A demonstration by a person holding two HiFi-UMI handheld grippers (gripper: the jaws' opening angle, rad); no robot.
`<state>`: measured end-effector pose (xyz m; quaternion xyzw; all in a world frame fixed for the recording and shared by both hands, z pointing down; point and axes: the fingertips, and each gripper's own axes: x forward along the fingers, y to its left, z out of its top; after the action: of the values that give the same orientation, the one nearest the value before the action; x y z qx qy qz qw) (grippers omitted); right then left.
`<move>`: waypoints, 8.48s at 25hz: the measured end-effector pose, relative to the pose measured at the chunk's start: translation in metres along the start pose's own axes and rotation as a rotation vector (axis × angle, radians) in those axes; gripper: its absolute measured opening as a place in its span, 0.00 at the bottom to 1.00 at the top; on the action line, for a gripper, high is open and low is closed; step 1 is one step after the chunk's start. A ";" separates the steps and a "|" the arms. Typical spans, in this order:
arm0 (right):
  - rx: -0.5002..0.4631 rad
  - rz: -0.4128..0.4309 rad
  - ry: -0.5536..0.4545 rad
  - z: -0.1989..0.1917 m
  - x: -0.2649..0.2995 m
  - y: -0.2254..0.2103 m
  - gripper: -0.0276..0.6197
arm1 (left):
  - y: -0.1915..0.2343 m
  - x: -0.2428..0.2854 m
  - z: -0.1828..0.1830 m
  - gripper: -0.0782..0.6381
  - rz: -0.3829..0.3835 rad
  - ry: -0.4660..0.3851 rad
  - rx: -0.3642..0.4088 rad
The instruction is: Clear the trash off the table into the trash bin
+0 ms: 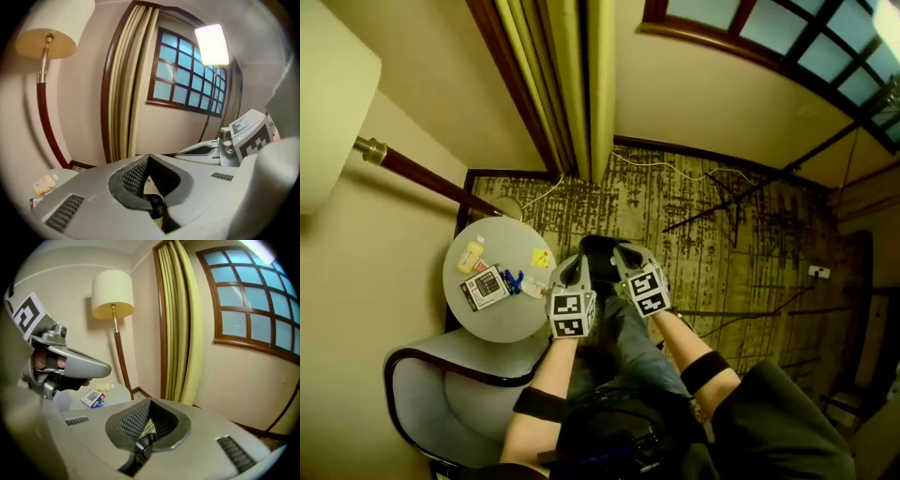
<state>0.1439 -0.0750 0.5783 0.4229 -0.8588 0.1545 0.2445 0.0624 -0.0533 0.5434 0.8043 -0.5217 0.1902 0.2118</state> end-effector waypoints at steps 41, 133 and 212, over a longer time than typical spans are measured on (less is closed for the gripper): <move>-0.414 0.646 0.037 0.116 0.043 0.322 0.09 | 0.219 -0.368 -0.093 0.11 0.818 -0.140 -0.429; -0.342 0.538 -0.013 0.109 0.010 0.310 0.16 | 0.189 -0.309 -0.095 0.11 0.635 -0.122 -0.334; 0.060 0.057 0.624 -0.456 0.222 -0.030 0.56 | 0.013 0.253 -0.353 0.11 -0.130 0.324 -0.030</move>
<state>0.1835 -0.0222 1.0821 0.3378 -0.7488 0.3090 0.4791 0.1172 -0.0599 0.9746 0.7919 -0.4304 0.2952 0.3170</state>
